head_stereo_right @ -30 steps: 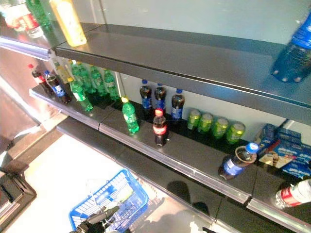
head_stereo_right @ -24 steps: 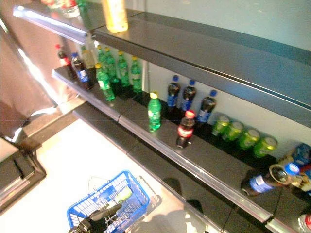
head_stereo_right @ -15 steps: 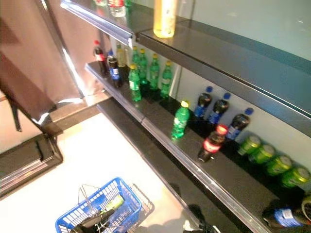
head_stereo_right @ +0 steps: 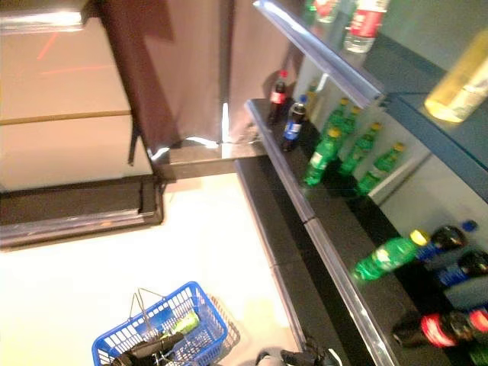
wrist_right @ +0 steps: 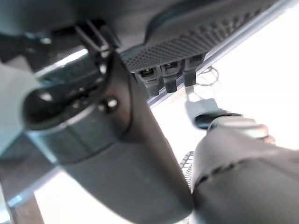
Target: Pick up the drink and place into the basket.
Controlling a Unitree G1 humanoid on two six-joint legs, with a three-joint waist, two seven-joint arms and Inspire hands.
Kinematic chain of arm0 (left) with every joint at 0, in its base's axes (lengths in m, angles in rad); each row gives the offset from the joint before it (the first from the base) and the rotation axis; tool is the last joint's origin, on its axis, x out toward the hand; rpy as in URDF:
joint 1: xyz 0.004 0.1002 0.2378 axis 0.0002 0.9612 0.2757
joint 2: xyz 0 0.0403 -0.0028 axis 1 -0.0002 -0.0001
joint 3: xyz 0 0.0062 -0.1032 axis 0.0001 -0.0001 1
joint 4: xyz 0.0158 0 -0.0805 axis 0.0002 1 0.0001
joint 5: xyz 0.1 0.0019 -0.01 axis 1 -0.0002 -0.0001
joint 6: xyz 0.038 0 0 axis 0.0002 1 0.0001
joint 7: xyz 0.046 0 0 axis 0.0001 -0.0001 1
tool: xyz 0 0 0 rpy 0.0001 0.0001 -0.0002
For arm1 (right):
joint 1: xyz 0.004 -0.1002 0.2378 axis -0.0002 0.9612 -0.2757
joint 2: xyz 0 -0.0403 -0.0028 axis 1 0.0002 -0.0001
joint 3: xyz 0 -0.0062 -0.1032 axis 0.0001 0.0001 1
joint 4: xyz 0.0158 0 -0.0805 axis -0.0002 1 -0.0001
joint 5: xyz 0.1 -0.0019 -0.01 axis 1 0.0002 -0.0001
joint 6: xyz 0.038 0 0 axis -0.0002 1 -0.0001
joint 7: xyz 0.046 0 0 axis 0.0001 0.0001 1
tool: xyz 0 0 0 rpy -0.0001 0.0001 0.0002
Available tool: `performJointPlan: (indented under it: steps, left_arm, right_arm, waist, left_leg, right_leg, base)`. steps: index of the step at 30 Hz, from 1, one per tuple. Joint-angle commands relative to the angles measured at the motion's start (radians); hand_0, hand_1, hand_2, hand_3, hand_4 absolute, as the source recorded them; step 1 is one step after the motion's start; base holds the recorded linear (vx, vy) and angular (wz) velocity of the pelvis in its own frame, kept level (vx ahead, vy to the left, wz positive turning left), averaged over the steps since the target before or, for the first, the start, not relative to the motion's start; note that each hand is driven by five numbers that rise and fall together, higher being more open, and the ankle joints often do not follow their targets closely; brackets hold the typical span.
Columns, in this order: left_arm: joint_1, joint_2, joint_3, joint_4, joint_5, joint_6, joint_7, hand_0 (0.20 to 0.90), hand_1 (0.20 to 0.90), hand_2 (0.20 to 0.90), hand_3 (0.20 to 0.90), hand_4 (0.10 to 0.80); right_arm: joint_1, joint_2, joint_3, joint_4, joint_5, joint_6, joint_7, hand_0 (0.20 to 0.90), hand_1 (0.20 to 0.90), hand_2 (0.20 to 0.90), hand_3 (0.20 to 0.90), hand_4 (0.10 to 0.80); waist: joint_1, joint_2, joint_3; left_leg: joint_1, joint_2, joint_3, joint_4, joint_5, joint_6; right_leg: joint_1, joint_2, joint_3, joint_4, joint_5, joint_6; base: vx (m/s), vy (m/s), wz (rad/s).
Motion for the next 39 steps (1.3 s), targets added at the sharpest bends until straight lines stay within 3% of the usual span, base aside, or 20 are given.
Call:
performJointPlan:
  steps: [1, 4, 8, 11, 13, 16, 20, 22, 24, 26, 27, 29, 32, 33, 34, 36, 39]
  left_arm:
    - [-0.109, -0.013, -0.009, -0.069, -0.063, -0.065, -0.102, 0.3, 0.3, 0.3, 0.2, 0.1]
    - [-0.11, -0.007, -0.008, -0.06, -0.067, -0.069, -0.105, 0.3, 0.3, 0.3, 0.2, 0.1]
    - [-0.091, 0.0, -0.008, -0.049, -0.054, -0.075, -0.135, 0.3, 0.3, 0.3, 0.2, 0.1]
    - [-0.084, -0.011, -0.009, -0.031, -0.037, -0.089, -0.149, 0.3, 0.3, 0.3, 0.2, 0.1]
    - [-0.082, -0.029, 0.001, -0.029, -0.013, -0.087, -0.149, 0.3, 0.3, 0.3, 0.2, 0.1]
    - [-0.081, -0.039, 0.002, -0.031, 0.019, -0.082, -0.163, 0.3, 0.3, 0.3, 0.2, 0.1]
    - [-0.09, -0.062, -0.003, -0.045, -0.007, -0.088, -0.174, 0.3, 0.3, 0.3, 0.2, 0.1]
    - [-0.092, -0.079, -0.017, -0.078, -0.008, -0.077, -0.163, 0.3, 0.3, 0.3, 0.2, 0.1]
    - [-0.101, -0.079, -0.027, -0.103, -0.005, -0.059, -0.149, 0.3, 0.3, 0.3, 0.2, 0.1]
    - [-0.107, -0.069, -0.022, -0.115, -0.015, -0.049, -0.136, 0.3, 0.3, 0.3, 0.2, 0.1]
    - [-0.108, -0.063, -0.01, -0.111, -0.02, -0.051, -0.137, 0.3, 0.3, 0.3, 0.2, 0.1]
    - [-0.104, -0.055, 0.007, -0.096, -0.036, -0.058, -0.145, 0.3, 0.3, 0.3, 0.2, 0.1]
    - [-0.099, -0.047, 0.013, -0.077, -0.038, -0.062, -0.163, 0.3, 0.3, 0.3, 0.2, 0.1]
    - [-0.098, -0.047, 0.012, -0.071, -0.032, -0.065, -0.169, 0.3, 0.3, 0.3, 0.2, 0.1]
    - [-0.094, -0.049, 0.011, -0.068, -0.034, -0.07, -0.169, 0.3, 0.3, 0.3, 0.2, 0.1]
    - [-0.076, -0.054, 0.019, -0.061, -0.038, -0.084, -0.174, 0.3, 0.3, 0.3, 0.2, 0.1]
    - [-0.055, -0.052, 0.032, -0.064, -0.042, -0.086, -0.176, 0.3, 0.3, 0.3, 0.2, 0.1]
  right_arm:
    - [-0.017, -0.031, -0.022, 0.027, 0.018, -0.018, 0.003, 0.9, 0.9, 0.9, 0.9, 0.8]
    - [-0.033, -0.025, -0.012, 0.014, 0.017, -0.005, 0.006, 0.9, 0.9, 0.9, 0.9, 0.8]
    - [-0.017, -0.023, -0.024, 0.016, 0.019, -0.017, 0.007, 0.9, 0.9, 0.9, 0.9, 0.8]
    - [-0.007, -0.031, -0.029, 0.032, 0.03, -0.023, 0.004, 0.9, 0.9, 0.9, 0.9, 0.8]
    - [-0.003, -0.03, -0.033, 0.04, 0.038, -0.027, -0.007, 0.9, 0.9, 0.9, 0.9, 0.8]
    - [-0.004, -0.033, -0.023, 0.017, 0.052, -0.022, -0.009, 0.9, 0.9, 0.9, 0.9, 0.8]
    - [-0.012, -0.052, -0.019, -0.002, 0.034, 0.0, -0.016, 0.9, 0.9, 0.9, 0.9, 0.8]
    - [-0.008, -0.06, -0.024, -0.01, 0.044, 0.004, -0.023, 0.9, 0.9, 0.9, 0.9, 0.8]
    - [-0.008, -0.061, -0.03, -0.016, 0.057, 0.004, -0.019, 0.9, 0.9, 0.9, 0.9, 0.8]
    - [-0.021, -0.053, -0.024, -0.012, 0.05, 0.01, -0.02, 0.9, 0.9, 0.9, 0.9, 0.8]
    - [-0.031, -0.052, -0.018, -0.007, 0.042, 0.019, -0.021, 0.9, 0.9, 0.9, 0.9, 0.8]
    - [-0.038, -0.057, -0.007, 0.006, 0.022, 0.024, -0.017, 0.9, 0.9, 0.9, 0.9, 0.8]
    - [-0.025, -0.065, -0.014, 0.02, 0.007, 0.015, -0.013, 0.9, 0.9, 0.9, 0.9, 0.8]
    - [-0.011, -0.069, -0.02, 0.022, 0.004, 0.007, -0.014, 0.9, 0.9, 0.9, 0.9, 0.8]
    - [-0.001, -0.072, -0.025, 0.026, -0.001, -0.002, -0.014, 0.9, 0.9, 0.9, 0.9, 0.8]
    - [0.012, -0.087, -0.03, 0.034, -0.011, -0.016, -0.008, 0.9, 0.9, 0.9, 0.9, 0.8]
    - [0.013, -0.096, -0.034, 0.038, -0.014, -0.025, 0.003, 0.9, 0.9, 0.9, 0.9, 0.8]
  waist:
    - [0.008, -0.029, 0.009]
    - [-0.007, -0.027, 0.038]
    - [-0.029, -0.025, 0.049]
    - [-0.038, -0.024, 0.031]
    - [-0.039, -0.025, 0.016]
    - [-0.044, -0.024, -0.009]
    - [-0.037, -0.024, -0.024]
    - [-0.031, -0.034, -0.019]
    - [-0.03, -0.036, -0.009]
    - [-0.028, -0.032, 0.003]
    - [-0.025, -0.027, 0.007]
    - [-0.02, -0.009, 0.005]
    - [-0.021, 0.007, 0.002]
    - [-0.021, 0.018, 0.005]
    - [-0.017, 0.022, 0.007]
    - [-0.002, 0.031, 0.015]
    - [0.013, 0.036, 0.018]
  left_leg:
    - [0.01, -0.039, 0.143, -0.002, -0.054, -0.073]
    - [0.043, -0.057, 0.107, 0.006, -0.071, -0.062]
    - [0.074, -0.088, 0.048, 0.053, -0.112, -0.043]
    - [0.078, -0.111, 0.001, 0.107, -0.142, -0.04]
    - [0.082, -0.118, 0.016, 0.158, -0.174, -0.048]
    - [0.079, -0.112, 0.045, 0.273, -0.172, -0.082]
    - [-0.007, -0.096, 0.065, 0.53, -0.024, -0.18]
    - [-0.096, -0.063, 0.095, 0.673, 0.017, -0.218]
    - [-0.152, 0.014, 0.121, 0.689, 0.019, -0.216]
    - [-0.148, 0.062, 0.136, 0.557, 0.009, -0.195]
    - [-0.134, 0.065, 0.15, 0.457, -0.008, -0.181]
    - [-0.113, 0.093, 0.171, 0.228, 0.009, -0.18]
    - [-0.105, 0.156, 0.225, 0.055, 0.095, -0.21]
    - [-0.142, 0.207, 0.252, 0.007, 0.161, -0.232]
    - [-0.173, 0.229, 0.256, 0.0, 0.184, -0.239]
    - [-0.225, 0.261, 0.229, -0.002, 0.225, -0.248]
    - [-0.226, 0.263, 0.21, 0.015, 0.245, -0.248]
  right_leg:
    - [0.004, -0.015, 0.016, -0.045, 0.169, 0.059]
    - [-0.084, -0.019, 0.027, -0.034, 0.228, 0.077]
    - [-0.123, -0.009, 0.046, 0.012, 0.245, 0.074]
    - [-0.092, 0.018, 0.072, 0.025, 0.212, 0.043]
    - [-0.067, 0.016, 0.049, 0.031, 0.196, 0.029]
    - [-0.016, 0.028, 0.011, 0.027, 0.158, -0.013]
    - [0.06, 0.032, -0.04, -0.014, 0.12, -0.065]
    - [0.09, 0.016, -0.065, -0.021, 0.101, -0.086]
    - [0.105, 0.014, -0.071, -0.018, 0.083, -0.097]
    - [0.118, 0.03, -0.042, -0.015, 0.062, -0.096]
    - [0.124, 0.041, -0.022, -0.016, 0.053, -0.09]
    - [0.147, 0.071, 0.012, -0.029, 0.033, -0.081]
    - [0.179, 0.09, 0.027, -0.048, 0.014, -0.075]
    - [0.195, 0.097, 0.031, -0.044, -0.005, -0.077]
    - [0.203, 0.099, 0.031, -0.035, -0.021, -0.081]
    - [0.219, 0.11, 0.041, -0.008, -0.056, -0.094]
    - [0.235, 0.118, 0.051, 0.016, -0.082, -0.102]
  base:
    - [0.213, -0.011, 0.7]
    - [0.271, 0.012, 0.78]
    - [0.348, 0.026, 0.69]
    - [0.33, -0.039, 0.76]
    - [0.37, -0.082, 0.72]
    - [0.289, -0.096, 0.83]
    - [0.209, -0.088, 0.45]
    - [0.152, -0.082, 0.0]
    - [0.154, -0.061, 0.04]
    - [0.2, 0.007, 0.13]
    - [0.233, 0.084, 0.16]
    - [0.267, 0.128, 0.06]
    - [0.267, 0.111, -0.09]
    - [0.374, 0.134, -0.14]
    - [0.423, 0.151, -0.04]
    - [0.429, 0.147, -0.17]
    - [0.461, 0.174, -0.36]
